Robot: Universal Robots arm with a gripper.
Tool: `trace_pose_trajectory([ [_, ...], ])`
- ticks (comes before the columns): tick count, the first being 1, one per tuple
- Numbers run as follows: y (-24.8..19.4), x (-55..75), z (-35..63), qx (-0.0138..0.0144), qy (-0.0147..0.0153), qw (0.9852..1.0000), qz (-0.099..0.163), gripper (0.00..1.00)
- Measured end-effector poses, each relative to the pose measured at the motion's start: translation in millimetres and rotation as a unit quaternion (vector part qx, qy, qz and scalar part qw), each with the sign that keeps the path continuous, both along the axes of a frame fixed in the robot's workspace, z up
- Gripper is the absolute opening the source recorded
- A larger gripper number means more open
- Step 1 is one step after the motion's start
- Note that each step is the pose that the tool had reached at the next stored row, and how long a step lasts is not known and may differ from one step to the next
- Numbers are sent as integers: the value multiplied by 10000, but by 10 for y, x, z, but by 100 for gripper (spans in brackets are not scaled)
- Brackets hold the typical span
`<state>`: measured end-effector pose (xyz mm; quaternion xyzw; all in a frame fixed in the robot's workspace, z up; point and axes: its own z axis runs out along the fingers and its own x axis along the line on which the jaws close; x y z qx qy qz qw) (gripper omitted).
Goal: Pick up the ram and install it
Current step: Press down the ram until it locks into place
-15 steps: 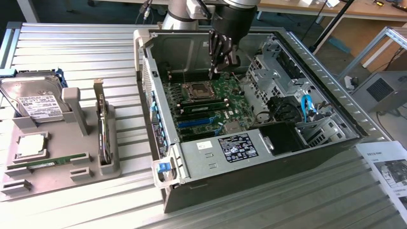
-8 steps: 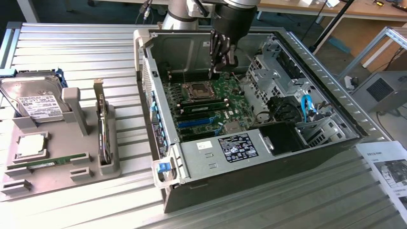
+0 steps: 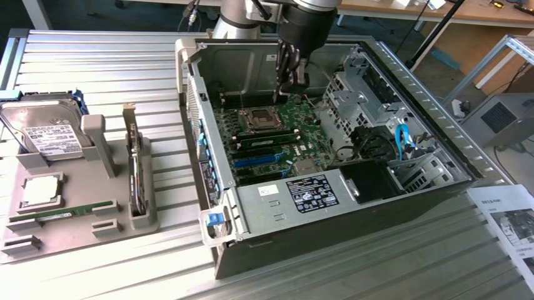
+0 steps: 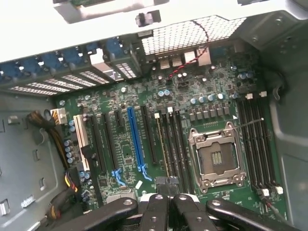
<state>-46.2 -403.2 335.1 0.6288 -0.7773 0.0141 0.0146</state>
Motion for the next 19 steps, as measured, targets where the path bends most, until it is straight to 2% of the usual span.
trace_pose_trajectory([
  [7,0,0,0,60,0,9994,-349,11],
  [9,0,0,0,86,0,9985,-532,11],
  [15,0,0,0,145,1,9964,-839,11],
  [18,0,0,0,185,2,9950,-979,11],
  [19,0,0,0,205,2,9942,-1059,11],
])
